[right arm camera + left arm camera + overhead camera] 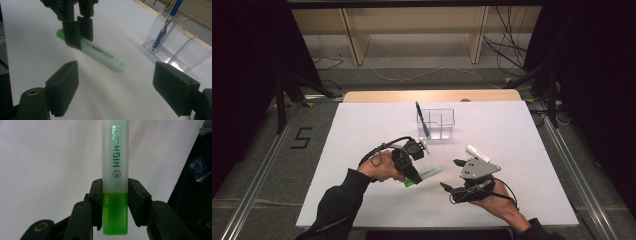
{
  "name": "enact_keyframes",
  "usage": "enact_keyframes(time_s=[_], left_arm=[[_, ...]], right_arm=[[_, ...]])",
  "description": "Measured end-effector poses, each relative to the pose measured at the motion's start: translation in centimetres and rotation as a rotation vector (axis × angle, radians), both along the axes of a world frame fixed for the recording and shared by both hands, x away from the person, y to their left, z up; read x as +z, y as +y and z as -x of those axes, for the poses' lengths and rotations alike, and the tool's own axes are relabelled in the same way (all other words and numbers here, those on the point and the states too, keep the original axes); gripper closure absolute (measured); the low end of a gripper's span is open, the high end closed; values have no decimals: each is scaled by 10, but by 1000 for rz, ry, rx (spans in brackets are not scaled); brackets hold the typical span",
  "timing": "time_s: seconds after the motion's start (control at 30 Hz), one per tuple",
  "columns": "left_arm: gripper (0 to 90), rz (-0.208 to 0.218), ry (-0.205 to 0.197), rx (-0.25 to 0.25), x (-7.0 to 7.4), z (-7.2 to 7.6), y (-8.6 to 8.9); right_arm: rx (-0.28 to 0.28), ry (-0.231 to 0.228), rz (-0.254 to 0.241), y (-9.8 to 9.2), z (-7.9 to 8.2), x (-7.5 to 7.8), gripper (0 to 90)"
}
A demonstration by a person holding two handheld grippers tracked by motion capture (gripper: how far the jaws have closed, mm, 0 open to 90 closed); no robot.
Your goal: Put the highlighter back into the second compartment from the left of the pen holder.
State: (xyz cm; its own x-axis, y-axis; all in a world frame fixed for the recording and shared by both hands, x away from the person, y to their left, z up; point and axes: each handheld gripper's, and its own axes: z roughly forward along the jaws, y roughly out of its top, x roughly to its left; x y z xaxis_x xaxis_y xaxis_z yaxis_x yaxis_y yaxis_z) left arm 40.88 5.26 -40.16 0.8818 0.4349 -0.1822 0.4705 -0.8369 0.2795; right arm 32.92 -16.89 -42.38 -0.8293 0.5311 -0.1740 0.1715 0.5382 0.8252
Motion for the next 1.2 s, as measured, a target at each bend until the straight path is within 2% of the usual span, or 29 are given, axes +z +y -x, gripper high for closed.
enact_keyframes(time_s=[0.1, 0.2, 0.33, 0.43, 0.5, 0.53, 0.9, 1.03, 1.2], left_arm=[[666, -1, 7, -10, 1, 1, -1], [666, -6, 12, -32, 2, 4, -3], [666, 0, 22, -32, 1, 5, -6], [666, 2, 23, -34, 2, 5, -6], [666, 1, 27, -38, 2, 5, -7], [666, -2, 29, -43, 2, 5, -7], [666, 2, 31, -65, 7, 8, -10], [665, 2, 32, -65, 7, 8, -11], [666, -6, 35, -79, 8, 9, -12]], right_arm=[[9, -15, 17, 4, 3, -2, 217], [15, -51, 45, 8, 6, -4, 217], [20, -82, 73, 13, 10, -5, 219], [42, -135, 122, 19, 15, -9, 221], [42, -142, 132, 20, 16, -10, 222], [49, -170, 154, 23, 18, -12, 225], [71, -336, 299, 37, 28, -20, 240], [68, -420, 345, 41, 33, -23, 248], [80, -481, 414, 44, 37, -26, 263]])
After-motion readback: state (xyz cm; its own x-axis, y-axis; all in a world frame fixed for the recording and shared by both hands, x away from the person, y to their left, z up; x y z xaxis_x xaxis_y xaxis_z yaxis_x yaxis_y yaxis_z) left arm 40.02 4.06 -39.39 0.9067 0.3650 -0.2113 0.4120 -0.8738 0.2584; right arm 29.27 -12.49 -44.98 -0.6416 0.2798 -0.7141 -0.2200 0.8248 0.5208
